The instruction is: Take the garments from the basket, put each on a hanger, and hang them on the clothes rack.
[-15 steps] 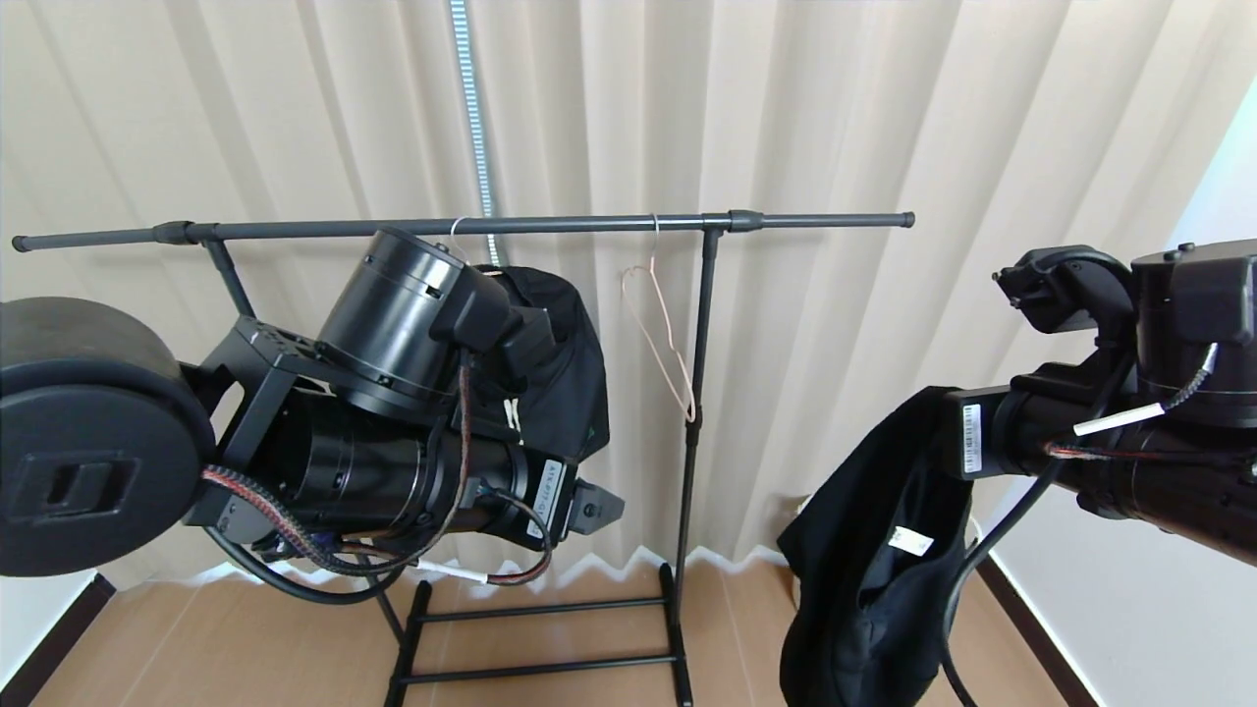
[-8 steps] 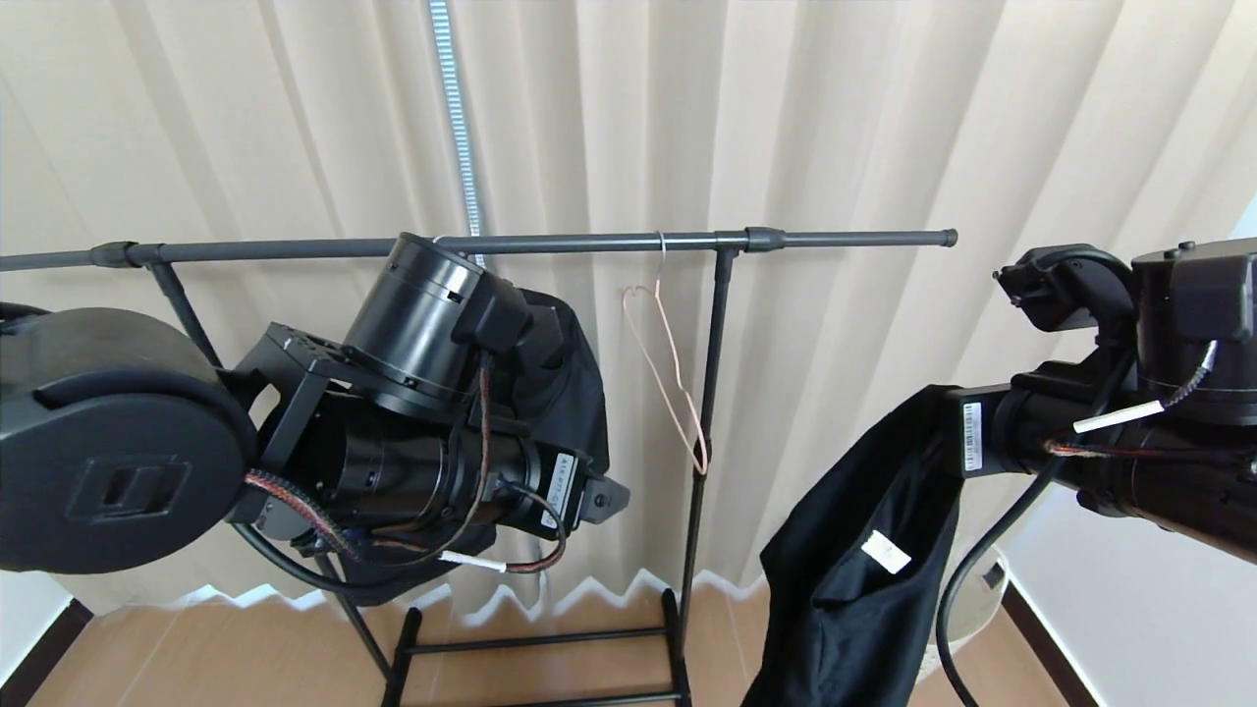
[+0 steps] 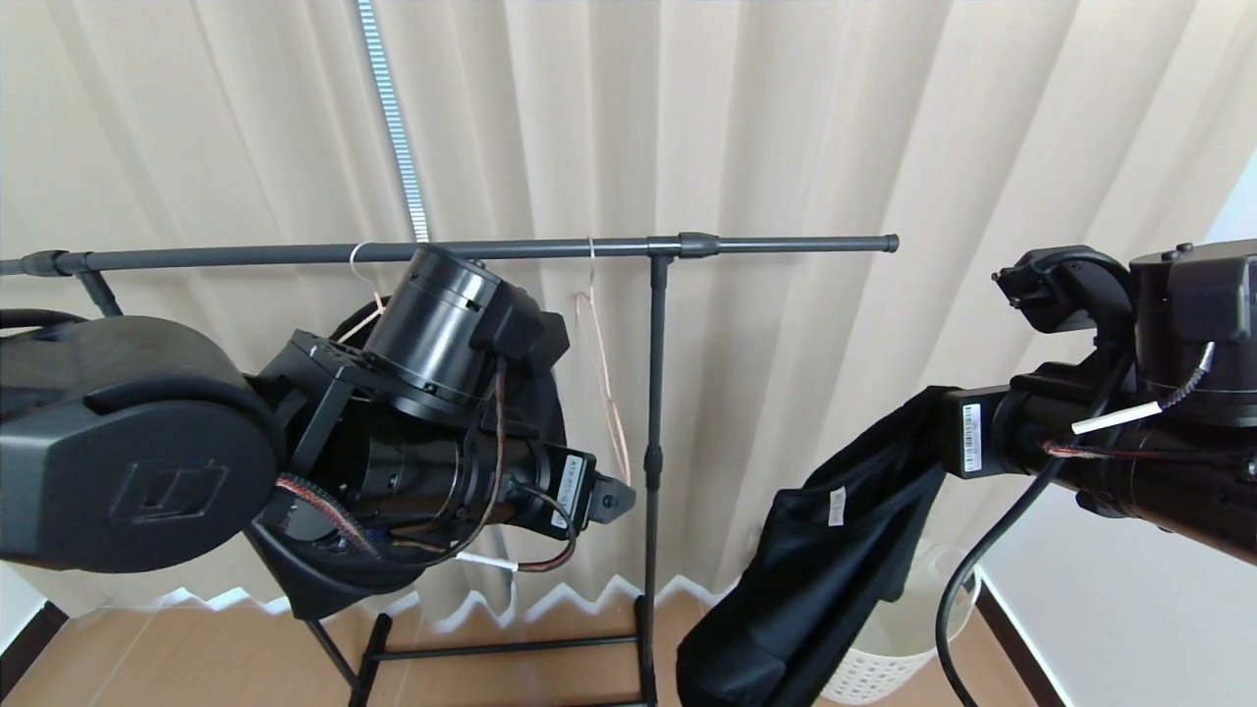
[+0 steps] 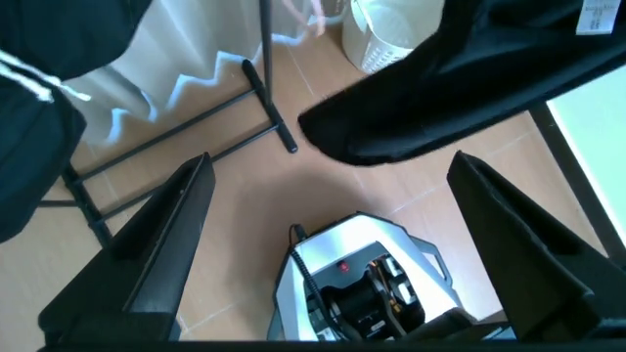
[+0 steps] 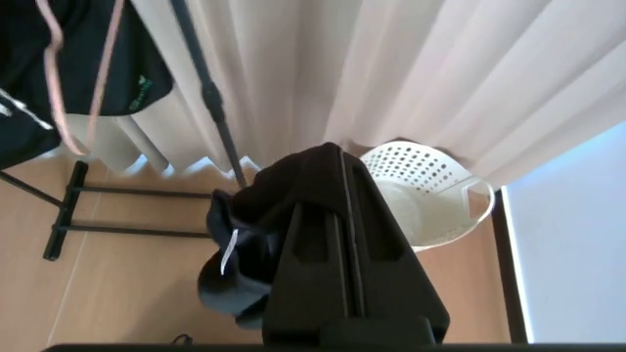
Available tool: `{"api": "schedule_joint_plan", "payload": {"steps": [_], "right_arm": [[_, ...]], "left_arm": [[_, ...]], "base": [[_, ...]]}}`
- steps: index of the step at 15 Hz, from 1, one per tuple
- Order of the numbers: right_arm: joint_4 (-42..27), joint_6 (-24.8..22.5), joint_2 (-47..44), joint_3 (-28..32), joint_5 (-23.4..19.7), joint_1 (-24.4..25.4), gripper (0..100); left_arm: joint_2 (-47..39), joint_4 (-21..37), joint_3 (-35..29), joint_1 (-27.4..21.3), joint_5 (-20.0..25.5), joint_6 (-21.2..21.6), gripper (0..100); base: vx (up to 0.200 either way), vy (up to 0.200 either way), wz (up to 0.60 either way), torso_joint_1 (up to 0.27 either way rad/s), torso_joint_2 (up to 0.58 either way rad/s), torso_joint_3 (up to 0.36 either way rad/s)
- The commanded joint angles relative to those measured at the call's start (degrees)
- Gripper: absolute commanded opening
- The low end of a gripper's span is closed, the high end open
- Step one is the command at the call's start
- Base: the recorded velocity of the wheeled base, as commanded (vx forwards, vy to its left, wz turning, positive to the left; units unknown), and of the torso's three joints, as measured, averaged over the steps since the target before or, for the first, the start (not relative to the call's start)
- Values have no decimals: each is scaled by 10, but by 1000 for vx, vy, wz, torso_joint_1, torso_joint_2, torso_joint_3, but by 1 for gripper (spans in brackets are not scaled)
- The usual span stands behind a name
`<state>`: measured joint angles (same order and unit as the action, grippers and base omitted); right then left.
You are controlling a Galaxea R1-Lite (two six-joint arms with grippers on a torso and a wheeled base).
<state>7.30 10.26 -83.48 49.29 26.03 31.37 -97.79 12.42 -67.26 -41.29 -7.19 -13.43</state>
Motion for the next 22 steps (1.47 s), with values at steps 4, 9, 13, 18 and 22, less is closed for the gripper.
{"api": "schedule_joint_plan", "payload": {"steps": [4,9,13,18,22], "right_arm": [[0,0,-1,1,0,-5,0],[2,-7,0,4,-12,-20,0],[2,-8,6,4,-12,-29,0],[1,-9,15,3,-12,-29,0],[1,-9,13,3,-12,-29,0]], "left_arm": [[-83,-9,-63,7,-84,-3,100],[-170,-8,-166,44,-131,-49,100],[-204,-9,-211,62,-133,-50,100],[-220,-8,-238,63,-135,-50,100],[-237,-9,-253,70,-135,-52,100]], "base": [[0,0,0,0,0,0],[0,0,0,0,0,0],[0,0,0,0,0,0],[0,0,0,0,0,0],[0,0,0,0,0,0]]}}
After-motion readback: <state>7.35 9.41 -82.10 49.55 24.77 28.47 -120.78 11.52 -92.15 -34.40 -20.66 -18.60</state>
